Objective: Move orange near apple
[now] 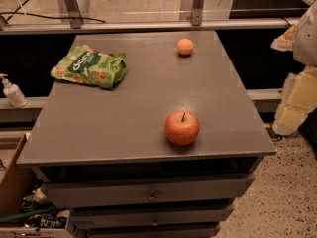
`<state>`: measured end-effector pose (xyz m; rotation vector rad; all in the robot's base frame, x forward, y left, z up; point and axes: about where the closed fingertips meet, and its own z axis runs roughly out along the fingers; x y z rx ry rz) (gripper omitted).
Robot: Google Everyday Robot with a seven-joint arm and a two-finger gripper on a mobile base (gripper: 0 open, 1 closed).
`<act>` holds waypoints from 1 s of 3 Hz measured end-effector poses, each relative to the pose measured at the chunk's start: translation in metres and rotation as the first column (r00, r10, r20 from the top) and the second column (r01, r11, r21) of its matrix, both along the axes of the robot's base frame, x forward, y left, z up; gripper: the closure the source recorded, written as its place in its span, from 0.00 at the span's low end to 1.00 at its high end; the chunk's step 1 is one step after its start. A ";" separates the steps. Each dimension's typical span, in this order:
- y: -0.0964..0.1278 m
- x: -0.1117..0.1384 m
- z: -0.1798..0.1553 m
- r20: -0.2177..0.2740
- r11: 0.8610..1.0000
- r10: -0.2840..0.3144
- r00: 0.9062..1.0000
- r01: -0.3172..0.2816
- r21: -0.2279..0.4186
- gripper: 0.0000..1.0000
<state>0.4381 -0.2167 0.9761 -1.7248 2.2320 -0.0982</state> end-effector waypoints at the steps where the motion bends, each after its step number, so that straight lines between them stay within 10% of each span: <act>1: 0.000 0.000 0.000 0.000 1.000 0.000 1.000 0.000 0.000 0.00; 3: -0.014 0.062 -0.012 0.134 0.986 -0.012 0.991 -0.010 0.164 0.00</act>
Offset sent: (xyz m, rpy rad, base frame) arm 0.0736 -0.0129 -0.0158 0.1639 -0.1598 0.0210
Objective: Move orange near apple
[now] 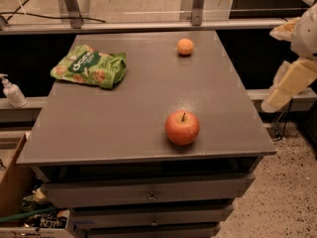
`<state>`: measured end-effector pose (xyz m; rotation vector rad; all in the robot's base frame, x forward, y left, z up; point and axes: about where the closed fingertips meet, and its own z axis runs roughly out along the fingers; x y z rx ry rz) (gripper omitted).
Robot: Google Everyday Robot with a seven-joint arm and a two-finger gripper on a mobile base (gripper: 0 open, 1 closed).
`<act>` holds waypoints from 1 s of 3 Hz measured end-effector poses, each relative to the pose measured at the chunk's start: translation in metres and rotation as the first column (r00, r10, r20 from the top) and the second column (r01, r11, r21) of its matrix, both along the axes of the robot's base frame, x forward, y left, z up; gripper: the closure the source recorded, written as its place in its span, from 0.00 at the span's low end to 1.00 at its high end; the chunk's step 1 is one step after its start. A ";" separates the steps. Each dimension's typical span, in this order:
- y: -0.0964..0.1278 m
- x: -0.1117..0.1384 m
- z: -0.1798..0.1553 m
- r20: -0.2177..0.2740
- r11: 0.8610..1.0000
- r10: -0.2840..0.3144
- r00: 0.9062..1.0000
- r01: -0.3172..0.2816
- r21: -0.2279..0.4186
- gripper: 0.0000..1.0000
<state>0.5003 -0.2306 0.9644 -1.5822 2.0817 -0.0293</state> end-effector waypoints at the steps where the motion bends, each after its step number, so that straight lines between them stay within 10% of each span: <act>1: -0.008 0.043 -0.003 0.057 0.991 -0.011 0.998 0.004 0.132 0.00; 3: 0.006 0.132 -0.016 0.091 0.915 -0.059 0.994 0.018 0.403 0.00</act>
Offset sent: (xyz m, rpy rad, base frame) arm 0.1438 -0.0046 -0.0096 0.4552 -0.1288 -0.0185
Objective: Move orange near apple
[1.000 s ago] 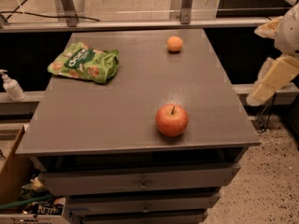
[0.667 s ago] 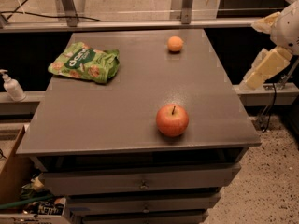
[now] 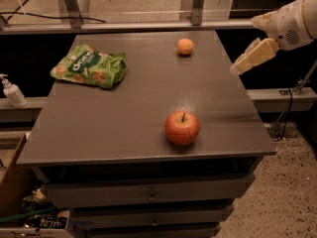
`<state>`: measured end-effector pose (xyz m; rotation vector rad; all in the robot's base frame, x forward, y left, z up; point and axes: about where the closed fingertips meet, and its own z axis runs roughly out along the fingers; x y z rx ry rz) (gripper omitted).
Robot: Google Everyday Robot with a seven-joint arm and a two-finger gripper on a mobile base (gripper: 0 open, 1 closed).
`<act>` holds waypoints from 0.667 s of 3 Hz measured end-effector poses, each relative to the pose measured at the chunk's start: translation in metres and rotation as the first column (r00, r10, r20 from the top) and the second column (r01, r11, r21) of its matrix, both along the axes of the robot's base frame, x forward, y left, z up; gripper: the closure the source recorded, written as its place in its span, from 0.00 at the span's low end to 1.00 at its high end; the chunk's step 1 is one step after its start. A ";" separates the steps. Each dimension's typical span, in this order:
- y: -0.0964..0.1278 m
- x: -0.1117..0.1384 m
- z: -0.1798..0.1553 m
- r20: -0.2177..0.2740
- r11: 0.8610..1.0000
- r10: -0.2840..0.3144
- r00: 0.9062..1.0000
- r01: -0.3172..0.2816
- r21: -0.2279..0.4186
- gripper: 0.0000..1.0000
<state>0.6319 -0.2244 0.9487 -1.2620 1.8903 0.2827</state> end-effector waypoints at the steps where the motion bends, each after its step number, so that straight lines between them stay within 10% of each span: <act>1: 0.001 0.000 -0.005 -0.002 1.000 0.002 1.000 -0.002 0.005 0.00; 2: 0.011 0.009 -0.018 0.022 1.000 -0.006 1.000 0.006 0.008 0.00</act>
Offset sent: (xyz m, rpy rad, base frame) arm 0.0249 0.0269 -0.0418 0.0118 -0.0768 -0.0343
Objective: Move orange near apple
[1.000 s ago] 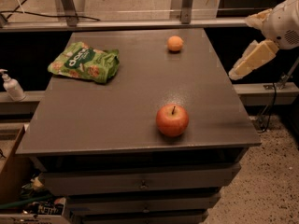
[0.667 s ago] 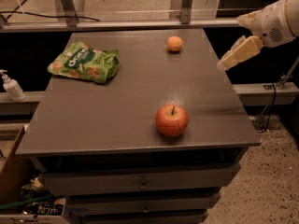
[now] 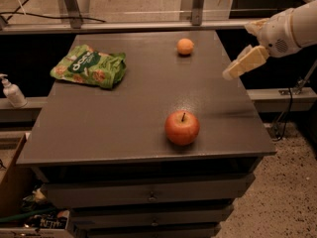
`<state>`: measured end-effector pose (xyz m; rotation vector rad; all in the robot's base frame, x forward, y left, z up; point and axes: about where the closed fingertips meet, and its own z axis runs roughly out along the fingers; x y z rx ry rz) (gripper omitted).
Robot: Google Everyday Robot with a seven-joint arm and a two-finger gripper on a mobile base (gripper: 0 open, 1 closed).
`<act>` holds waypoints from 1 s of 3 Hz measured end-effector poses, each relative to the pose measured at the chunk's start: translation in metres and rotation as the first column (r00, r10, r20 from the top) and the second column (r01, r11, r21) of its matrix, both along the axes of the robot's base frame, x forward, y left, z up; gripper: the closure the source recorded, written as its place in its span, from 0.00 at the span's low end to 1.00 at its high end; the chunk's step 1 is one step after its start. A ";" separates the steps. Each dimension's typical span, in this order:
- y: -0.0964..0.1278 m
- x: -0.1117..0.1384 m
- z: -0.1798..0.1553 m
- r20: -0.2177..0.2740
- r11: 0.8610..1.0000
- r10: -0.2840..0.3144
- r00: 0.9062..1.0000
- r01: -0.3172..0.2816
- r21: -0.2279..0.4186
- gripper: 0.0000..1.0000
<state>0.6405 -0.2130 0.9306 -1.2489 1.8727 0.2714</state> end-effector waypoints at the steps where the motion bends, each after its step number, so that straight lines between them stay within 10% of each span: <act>1: 0.010 0.015 -0.022 0.037 0.999 -0.048 0.998 0.048 -0.005 0.00; 3: 0.029 0.067 -0.052 0.018 0.973 -0.170 0.985 0.165 0.163 0.00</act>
Offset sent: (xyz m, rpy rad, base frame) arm 0.0709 0.0240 -0.0628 0.1364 -0.0478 -0.2246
